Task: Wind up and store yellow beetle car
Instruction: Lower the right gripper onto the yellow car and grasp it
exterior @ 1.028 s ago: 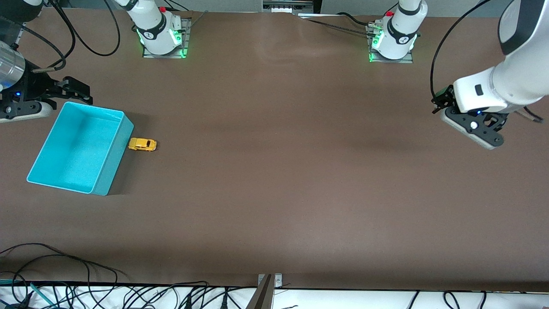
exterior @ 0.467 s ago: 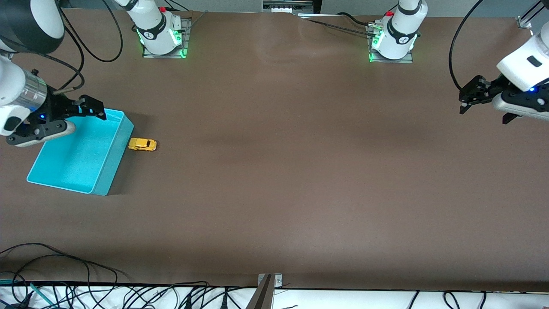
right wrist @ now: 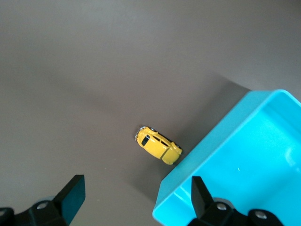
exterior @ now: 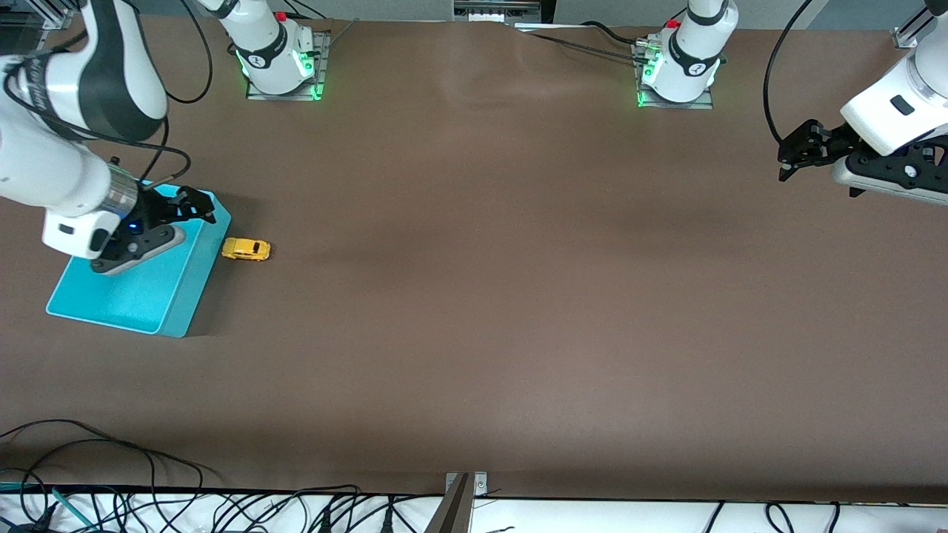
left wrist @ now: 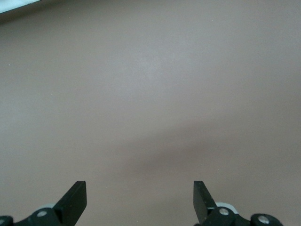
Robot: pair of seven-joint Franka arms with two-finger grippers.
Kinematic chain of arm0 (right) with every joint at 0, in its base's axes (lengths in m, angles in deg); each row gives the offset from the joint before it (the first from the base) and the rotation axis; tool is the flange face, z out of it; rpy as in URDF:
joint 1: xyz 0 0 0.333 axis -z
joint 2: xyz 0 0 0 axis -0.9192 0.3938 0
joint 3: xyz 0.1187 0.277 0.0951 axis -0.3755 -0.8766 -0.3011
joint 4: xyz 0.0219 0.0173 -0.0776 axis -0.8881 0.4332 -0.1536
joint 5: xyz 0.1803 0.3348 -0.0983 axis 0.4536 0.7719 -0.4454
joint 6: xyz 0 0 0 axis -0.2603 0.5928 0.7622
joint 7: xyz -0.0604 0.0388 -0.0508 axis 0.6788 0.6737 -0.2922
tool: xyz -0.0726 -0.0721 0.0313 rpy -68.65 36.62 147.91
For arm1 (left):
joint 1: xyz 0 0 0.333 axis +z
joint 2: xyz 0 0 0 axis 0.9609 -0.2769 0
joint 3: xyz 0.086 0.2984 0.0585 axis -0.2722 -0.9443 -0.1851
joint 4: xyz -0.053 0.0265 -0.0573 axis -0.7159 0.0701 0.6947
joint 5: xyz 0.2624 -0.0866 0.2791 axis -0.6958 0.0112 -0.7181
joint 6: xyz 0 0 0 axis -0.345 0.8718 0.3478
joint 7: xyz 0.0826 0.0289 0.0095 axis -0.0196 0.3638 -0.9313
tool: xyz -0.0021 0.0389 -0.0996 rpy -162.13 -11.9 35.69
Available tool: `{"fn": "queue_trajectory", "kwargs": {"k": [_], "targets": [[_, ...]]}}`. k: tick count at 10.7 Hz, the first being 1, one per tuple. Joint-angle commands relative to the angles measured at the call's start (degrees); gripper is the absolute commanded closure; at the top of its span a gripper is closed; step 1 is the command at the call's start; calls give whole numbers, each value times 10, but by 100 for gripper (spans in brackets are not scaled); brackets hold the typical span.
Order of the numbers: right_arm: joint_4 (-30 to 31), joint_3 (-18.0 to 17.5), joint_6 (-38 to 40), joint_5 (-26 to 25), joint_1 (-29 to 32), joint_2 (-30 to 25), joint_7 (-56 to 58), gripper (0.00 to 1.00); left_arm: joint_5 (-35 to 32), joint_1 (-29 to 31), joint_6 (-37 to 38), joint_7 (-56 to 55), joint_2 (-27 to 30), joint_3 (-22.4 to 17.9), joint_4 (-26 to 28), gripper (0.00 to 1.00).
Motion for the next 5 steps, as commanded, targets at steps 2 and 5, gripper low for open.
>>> {"fn": "queue_trajectory", "kwargs": {"k": [2, 5], "targets": [[120, -27, -128, 5, 36, -11, 159, 0, 13, -1, 31, -6, 2, -8, -11, 0], [146, -36, -194, 3, 54, 28, 312, 0, 38, 22, 39, -5, 2, -13, -35, 0]]}}
